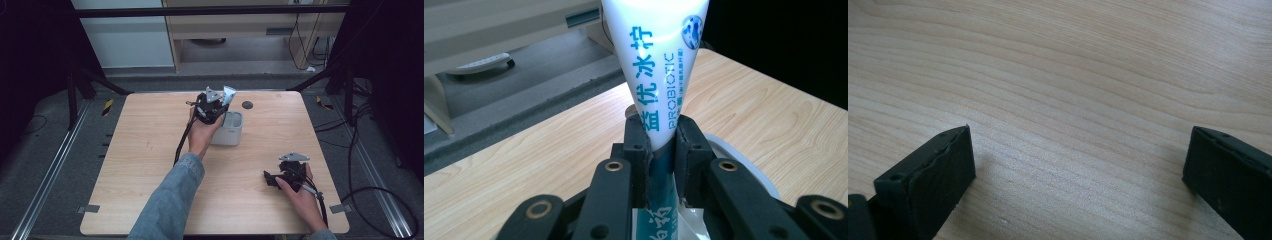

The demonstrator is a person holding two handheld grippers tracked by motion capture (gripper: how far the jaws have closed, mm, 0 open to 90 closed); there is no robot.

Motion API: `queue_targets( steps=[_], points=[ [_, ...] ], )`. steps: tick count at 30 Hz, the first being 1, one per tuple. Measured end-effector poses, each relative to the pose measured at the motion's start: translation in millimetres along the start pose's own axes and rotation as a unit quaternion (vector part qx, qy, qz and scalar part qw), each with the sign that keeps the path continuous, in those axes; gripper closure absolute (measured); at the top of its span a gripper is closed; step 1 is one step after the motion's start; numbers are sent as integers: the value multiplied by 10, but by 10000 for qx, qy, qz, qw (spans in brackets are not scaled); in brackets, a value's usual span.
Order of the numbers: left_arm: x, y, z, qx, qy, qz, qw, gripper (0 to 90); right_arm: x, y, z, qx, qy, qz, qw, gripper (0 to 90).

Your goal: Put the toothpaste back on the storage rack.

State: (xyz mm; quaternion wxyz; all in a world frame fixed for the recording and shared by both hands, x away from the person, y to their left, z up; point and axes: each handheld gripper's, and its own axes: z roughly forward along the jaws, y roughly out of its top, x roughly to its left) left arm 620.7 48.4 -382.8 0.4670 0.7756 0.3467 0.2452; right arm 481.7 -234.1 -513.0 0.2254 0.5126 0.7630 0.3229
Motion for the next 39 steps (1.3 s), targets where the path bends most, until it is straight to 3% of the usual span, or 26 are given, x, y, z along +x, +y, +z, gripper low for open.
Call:
queue_targets(
  steps=[9,11,13,14,15,16,18,22,23,24,25,26,34,37,38,39],
  points=[
    [4,-49,16,145,39,49,9999,776,1,1,-2,3,12,18,10000,5],
    [3,-60,16,164,48,59,9998,776,13,7,-10,35,51,124,9999,5],
    [4,-67,17,181,46,65,9998,776,13,7,-10,35,50,126,9999,5],
    [6,-74,17,198,43,68,9998,775,0,0,-1,1,2,1,10000,5],
    [10,-78,20,219,41,63,9997,776,6,4,-7,18,41,72,10000,5],
    [16,-79,19,250,41,71,9997,775,-4,-2,4,-12,-19,-40,10000,5],
    [21,-81,19,261,34,56,9996,775,6,4,-7,18,40,72,10000,5],
    [23,-99,25,376,17,-3,9993,774,6,4,-7,20,40,71,10000,5],
    [21,-101,26,374,10,-26,9993,774,-4,-2,3,-7,-15,-32,10000,5],
    [20,-102,24,376,-1,-25,9993,774,6,3,-6,16,34,64,10000,5],
    [20,-102,24,376,-1,-25,9993,774,-4,-2,3,-9,-20,-40,10000,5],
    [8,-100,24,384,-19,-34,9993,774,7,4,-7,19,40,74,10000,5],
    [0,-111,38,472,-9,-48,9989,774,-1,0,1,-1,-4,-7,10000,5],
    [1,-111,36,489,-14,-18,9988,774,14,7,-11,37,50,129,9999,5],
    [-3,-111,36,499,-16,-20,9988,774,-1,-1,1,-2,-11,-13,10000,5],
    [-5,-111,37,504,-12,-30,9987,774,8,4,-7,22,33,80,10000,5]
  ],
)
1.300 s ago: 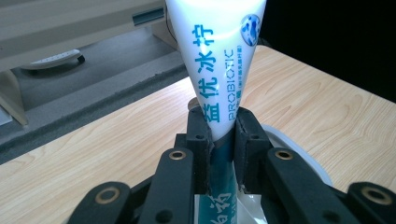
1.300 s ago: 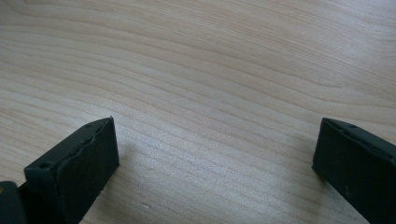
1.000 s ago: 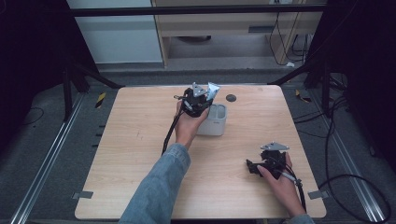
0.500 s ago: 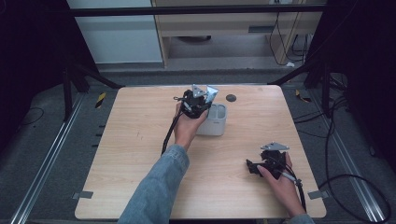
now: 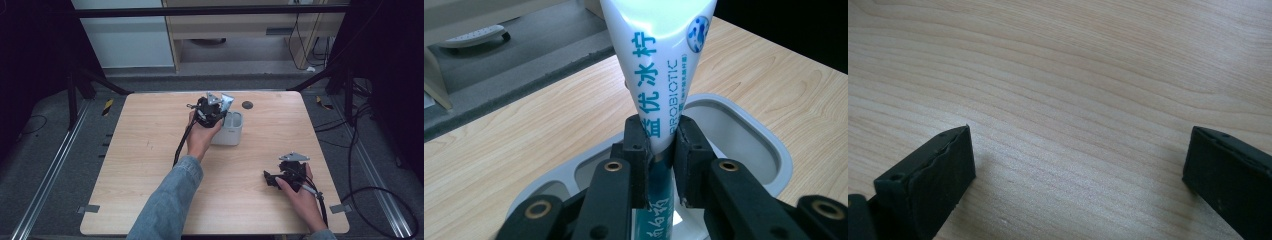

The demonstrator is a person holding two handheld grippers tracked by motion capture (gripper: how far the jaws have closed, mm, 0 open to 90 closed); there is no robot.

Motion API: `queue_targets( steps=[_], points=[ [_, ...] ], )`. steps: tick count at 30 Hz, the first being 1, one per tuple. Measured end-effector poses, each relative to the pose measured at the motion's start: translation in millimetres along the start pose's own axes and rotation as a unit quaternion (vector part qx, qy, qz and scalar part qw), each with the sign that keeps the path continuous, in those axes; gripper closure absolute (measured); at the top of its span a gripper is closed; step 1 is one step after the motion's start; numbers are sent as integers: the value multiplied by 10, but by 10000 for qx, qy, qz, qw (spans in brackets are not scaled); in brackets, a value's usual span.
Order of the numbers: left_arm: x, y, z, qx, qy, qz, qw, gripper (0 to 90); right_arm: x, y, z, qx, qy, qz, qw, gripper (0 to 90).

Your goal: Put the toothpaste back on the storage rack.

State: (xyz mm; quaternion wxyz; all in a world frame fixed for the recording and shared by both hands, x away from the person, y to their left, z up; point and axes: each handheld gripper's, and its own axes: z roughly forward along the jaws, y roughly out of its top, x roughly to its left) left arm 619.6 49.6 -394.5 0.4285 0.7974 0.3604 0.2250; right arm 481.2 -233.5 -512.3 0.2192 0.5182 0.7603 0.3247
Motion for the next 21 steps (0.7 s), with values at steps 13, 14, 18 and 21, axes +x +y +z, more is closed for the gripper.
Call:
queue_targets(
  steps=[13,14,18,21],
  points=[
    [-16,-9,21,98,-42,-40,9999,774,6,3,-4,16,17,49,10000,5],
    [-16,-9,21,98,-42,-40,9999,774,-3,-2,4,-11,-22,-38,10000,5],
    [-17,-14,32,128,-15,-27,9999,773,2,1,-3,8,18,22,10000,5],
    [-16,-16,31,133,-10,-39,9999,773,-3,-1,2,-10,-4,-25,10000,5]
  ],
)
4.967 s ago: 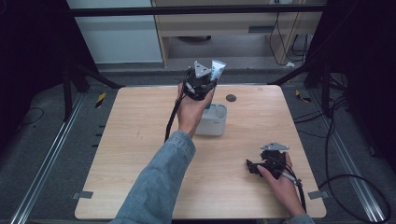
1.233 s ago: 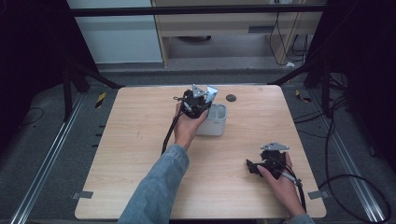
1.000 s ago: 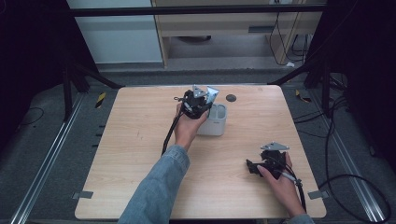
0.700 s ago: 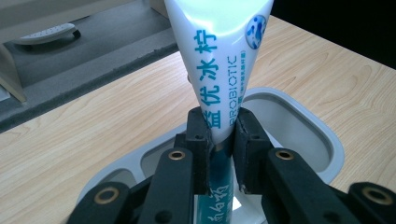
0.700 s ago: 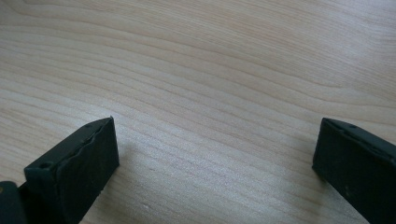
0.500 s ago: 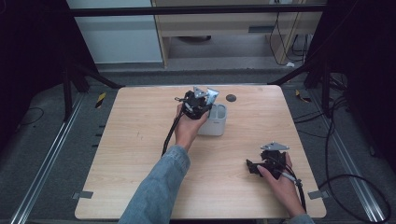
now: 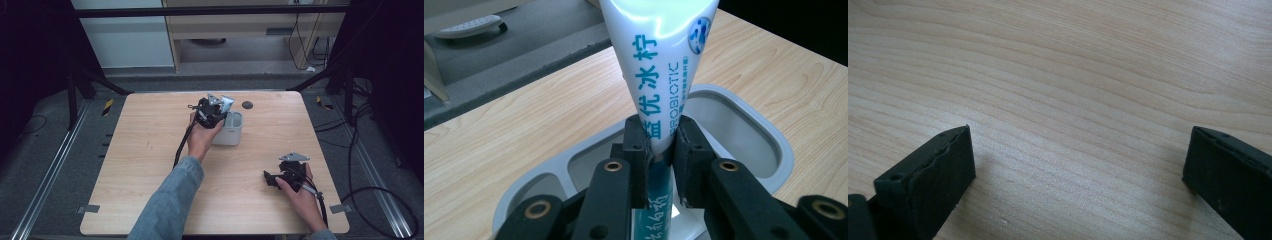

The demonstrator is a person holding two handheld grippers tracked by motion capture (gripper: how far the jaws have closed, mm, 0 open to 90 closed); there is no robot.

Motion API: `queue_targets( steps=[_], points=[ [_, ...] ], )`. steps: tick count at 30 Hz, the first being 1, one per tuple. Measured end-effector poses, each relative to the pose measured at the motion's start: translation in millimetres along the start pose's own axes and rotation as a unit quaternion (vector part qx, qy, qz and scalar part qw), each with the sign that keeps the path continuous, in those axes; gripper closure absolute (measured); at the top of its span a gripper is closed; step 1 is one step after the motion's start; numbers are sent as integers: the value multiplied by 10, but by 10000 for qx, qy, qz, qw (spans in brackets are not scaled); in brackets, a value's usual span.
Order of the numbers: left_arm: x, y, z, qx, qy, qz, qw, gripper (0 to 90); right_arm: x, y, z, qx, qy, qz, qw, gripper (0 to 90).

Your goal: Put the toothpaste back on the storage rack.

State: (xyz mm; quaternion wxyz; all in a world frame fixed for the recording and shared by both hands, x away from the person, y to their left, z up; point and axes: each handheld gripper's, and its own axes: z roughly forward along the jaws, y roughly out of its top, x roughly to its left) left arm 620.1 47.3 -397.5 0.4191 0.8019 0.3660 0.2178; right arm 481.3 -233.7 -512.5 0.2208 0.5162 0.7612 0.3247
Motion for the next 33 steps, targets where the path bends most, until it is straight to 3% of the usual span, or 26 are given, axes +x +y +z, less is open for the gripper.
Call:
queue_targets(
  steps=[4,12,13,14,18,19,22,23,27,33],
  points=[
    [2,0,1,-1,-2,-21,10000,772,-10,-5,9,-23,-52,-99,9999,5],
    [24,11,21,11,14,-115,9999,766,2,1,-2,5,10,16,10000,5],
    [25,16,28,18,14,-123,9999,766,-10,-5,9,-23,-52,-98,9999,5],
    [25,19,34,19,17,-127,9999,766,9,4,-6,24,20,72,10000,5],
    [14,36,57,58,-11,-118,9999,765,9,4,-6,22,24,72,10000,5],
    [9,41,64,48,-20,-139,9999,763,-5,-2,4,-12,-27,-50,10000,5],
    [0,49,74,69,-29,-121,9999,759,-9,-5,8,-23,-48,-94,9999,5],
    [-3,52,81,69,-48,-110,9999,759,4,2,-4,13,17,39,10000,5],
    [-17,59,96,103,-66,-119,9999,753,-6,-3,5,-14,-32,-61,10000,5],
    [-22,63,81,125,-55,-163,9998,745,2,1,-2,6,8,18,10000,5]
  ],
)
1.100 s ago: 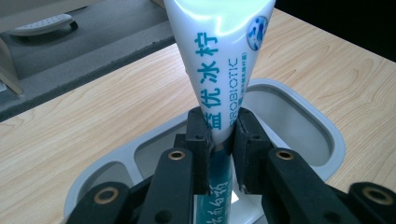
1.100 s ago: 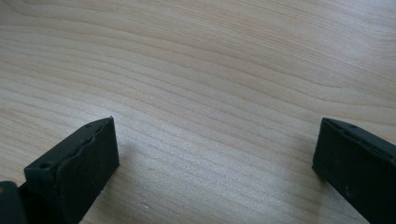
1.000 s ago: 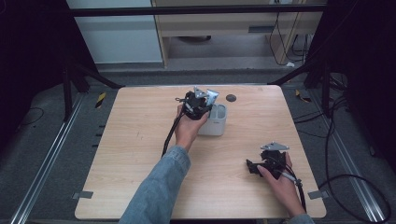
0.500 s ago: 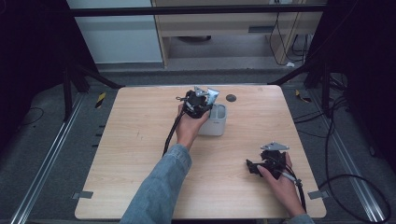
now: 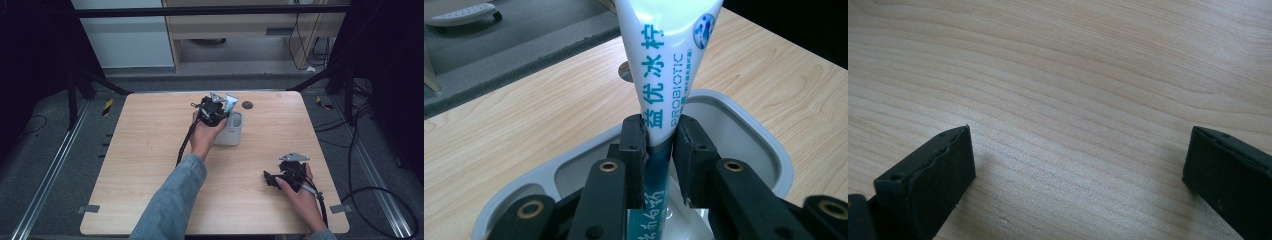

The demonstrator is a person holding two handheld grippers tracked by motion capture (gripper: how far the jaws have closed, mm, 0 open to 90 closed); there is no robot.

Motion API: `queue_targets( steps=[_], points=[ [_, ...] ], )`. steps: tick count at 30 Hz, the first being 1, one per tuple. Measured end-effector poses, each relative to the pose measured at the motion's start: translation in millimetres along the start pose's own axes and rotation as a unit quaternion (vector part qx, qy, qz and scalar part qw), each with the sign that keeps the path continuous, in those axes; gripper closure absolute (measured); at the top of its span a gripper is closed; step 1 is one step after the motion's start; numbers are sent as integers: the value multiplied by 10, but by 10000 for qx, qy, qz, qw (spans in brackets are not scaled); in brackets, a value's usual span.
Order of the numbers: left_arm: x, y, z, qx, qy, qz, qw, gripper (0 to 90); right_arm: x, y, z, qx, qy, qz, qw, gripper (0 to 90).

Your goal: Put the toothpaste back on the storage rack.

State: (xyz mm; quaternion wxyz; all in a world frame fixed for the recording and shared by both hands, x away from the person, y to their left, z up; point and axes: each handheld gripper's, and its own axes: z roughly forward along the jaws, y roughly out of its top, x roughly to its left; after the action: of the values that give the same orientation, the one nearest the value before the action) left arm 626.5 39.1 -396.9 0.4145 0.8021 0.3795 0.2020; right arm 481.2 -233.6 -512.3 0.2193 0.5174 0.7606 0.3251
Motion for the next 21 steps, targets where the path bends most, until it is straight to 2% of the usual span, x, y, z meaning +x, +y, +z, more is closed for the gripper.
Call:
queue_targets(
  steps=[2,6,7,9,10,12,14,17,21],
  points=[
    [-2,4,-14,-17,-16,-16,10000,725,-7,-4,7,-20,-40,-74,10000,5],
    [-2,4,-46,-58,-33,-2,10000,707,4,2,-3,11,17,35,10000,5],
    [-2,3,-54,-82,-40,-12,10000,703,-10,-5,9,-26,-50,-99,9999,5],
    [3,2,-98,-125,-32,-6,9999,688,-7,-4,7,-21,-40,-76,10000,5],
    [-1,1,-114,-146,-21,14,9999,685,0,0,0,0,2,-1,10000,5],
    [-20,-3,-151,-164,-12,99,9998,669,-7,-4,7,-20,-38,-74,10000,5],
    [-30,-7,-166,-190,-35,112,9998,669,-7,-4,7,-18,-39,-73,10000,5],
    [-81,-34,-219,-170,-83,254,9995,657,-3,-2,5,-10,-33,-40,10000,5],
    [-142,-76,-329,-231,-148,365,9990,602,-3,-2,5,-13,-30,-40,10000,5]
  ],
)
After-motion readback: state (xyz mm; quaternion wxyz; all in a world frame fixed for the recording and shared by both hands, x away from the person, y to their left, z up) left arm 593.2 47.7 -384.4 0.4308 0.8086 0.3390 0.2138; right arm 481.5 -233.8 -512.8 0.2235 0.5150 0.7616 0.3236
